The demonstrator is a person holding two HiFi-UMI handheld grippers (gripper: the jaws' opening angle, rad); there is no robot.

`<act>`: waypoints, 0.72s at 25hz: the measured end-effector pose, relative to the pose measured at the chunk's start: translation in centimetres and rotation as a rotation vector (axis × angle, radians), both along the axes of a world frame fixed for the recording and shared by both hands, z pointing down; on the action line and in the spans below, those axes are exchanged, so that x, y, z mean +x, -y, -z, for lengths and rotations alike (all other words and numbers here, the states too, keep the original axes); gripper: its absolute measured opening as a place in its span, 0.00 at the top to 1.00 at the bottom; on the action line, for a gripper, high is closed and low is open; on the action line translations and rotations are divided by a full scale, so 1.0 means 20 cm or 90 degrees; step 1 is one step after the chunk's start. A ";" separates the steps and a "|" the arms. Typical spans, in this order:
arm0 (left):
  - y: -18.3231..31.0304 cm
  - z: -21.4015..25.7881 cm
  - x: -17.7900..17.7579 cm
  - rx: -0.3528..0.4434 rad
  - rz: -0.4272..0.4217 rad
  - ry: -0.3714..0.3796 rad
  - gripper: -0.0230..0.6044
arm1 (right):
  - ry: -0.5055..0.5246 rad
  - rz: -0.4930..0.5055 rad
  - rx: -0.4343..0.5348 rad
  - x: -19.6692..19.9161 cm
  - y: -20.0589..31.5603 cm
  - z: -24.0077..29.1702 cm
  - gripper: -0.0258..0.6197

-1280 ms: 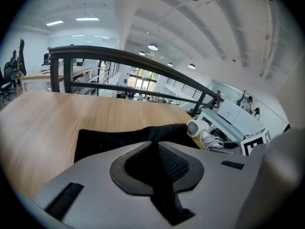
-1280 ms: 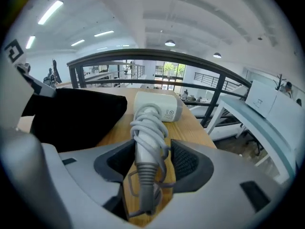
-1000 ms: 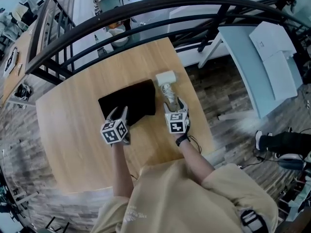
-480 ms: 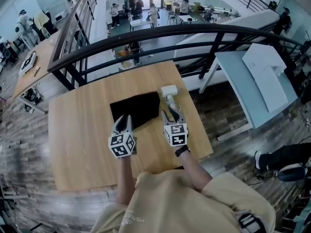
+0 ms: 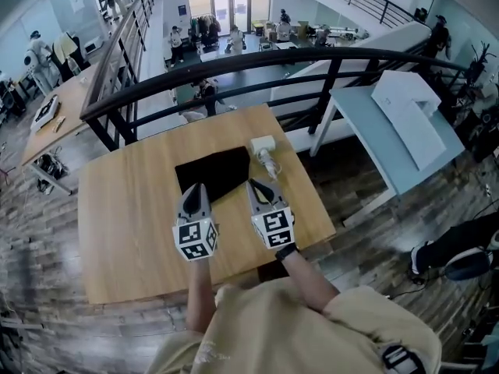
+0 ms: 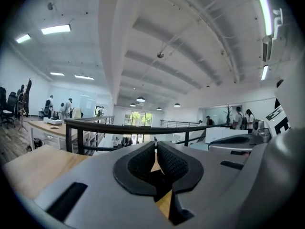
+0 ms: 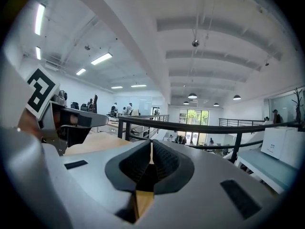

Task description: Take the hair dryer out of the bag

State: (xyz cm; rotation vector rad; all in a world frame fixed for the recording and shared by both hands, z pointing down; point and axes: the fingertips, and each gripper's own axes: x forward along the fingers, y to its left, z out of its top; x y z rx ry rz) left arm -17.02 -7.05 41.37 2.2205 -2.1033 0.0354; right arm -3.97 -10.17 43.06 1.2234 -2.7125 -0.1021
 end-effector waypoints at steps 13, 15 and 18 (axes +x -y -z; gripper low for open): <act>-0.34 0.01 -0.01 0.012 -0.008 0.006 0.93 | 0.028 -0.044 0.028 0.05 -0.28 0.10 0.93; -0.36 0.00 -0.01 0.010 -0.012 0.004 0.93 | 0.024 -0.046 0.026 0.05 -0.31 0.09 0.93; -0.39 -0.01 -0.04 0.007 -0.013 0.002 0.93 | 0.014 -0.045 0.024 0.03 -0.34 0.08 0.93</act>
